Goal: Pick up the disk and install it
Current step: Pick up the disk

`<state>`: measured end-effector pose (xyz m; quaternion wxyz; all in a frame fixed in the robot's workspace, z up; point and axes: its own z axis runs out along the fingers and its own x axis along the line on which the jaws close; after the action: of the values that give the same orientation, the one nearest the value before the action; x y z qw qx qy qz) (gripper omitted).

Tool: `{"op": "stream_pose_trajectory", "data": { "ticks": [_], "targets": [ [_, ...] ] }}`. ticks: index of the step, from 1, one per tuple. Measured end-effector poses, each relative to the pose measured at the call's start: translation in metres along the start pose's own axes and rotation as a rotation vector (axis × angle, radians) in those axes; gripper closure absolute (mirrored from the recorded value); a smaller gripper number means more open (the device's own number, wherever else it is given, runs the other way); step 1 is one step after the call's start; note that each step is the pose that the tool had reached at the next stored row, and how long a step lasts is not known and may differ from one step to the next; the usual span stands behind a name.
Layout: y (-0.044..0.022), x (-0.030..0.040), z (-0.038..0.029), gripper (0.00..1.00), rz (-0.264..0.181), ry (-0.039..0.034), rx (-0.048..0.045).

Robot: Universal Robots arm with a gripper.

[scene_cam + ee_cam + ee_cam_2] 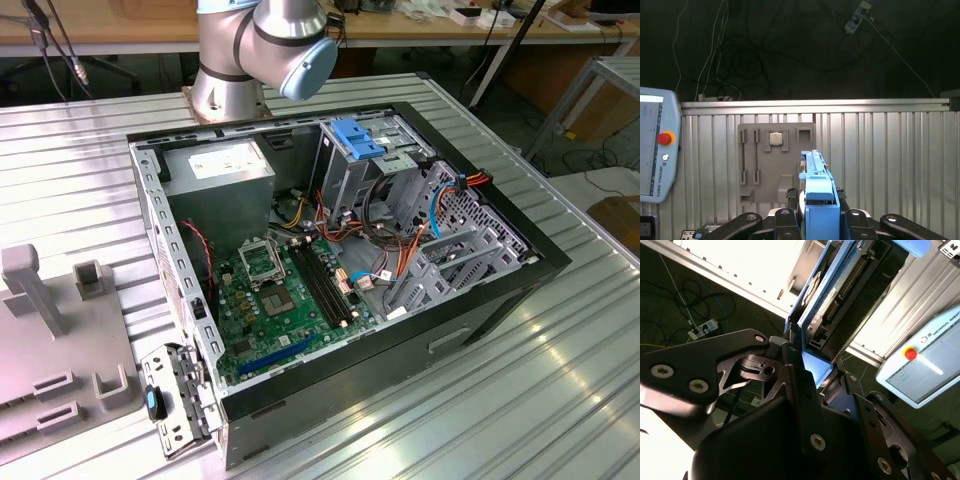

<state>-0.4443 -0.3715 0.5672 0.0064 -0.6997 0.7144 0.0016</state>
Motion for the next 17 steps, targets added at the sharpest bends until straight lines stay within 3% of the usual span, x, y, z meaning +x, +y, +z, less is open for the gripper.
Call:
{"op": "stream_pose_trajectory", "data": {
  "ticks": [6, 17],
  "targets": [
    [-0.0107, -0.0002, 0.0001, 0.63, 0.0, 0.0, 0.0],
    [-0.0228, -0.0004, 0.0002, 0.63, 0.0, 0.0, 0.0]
  ]
}}
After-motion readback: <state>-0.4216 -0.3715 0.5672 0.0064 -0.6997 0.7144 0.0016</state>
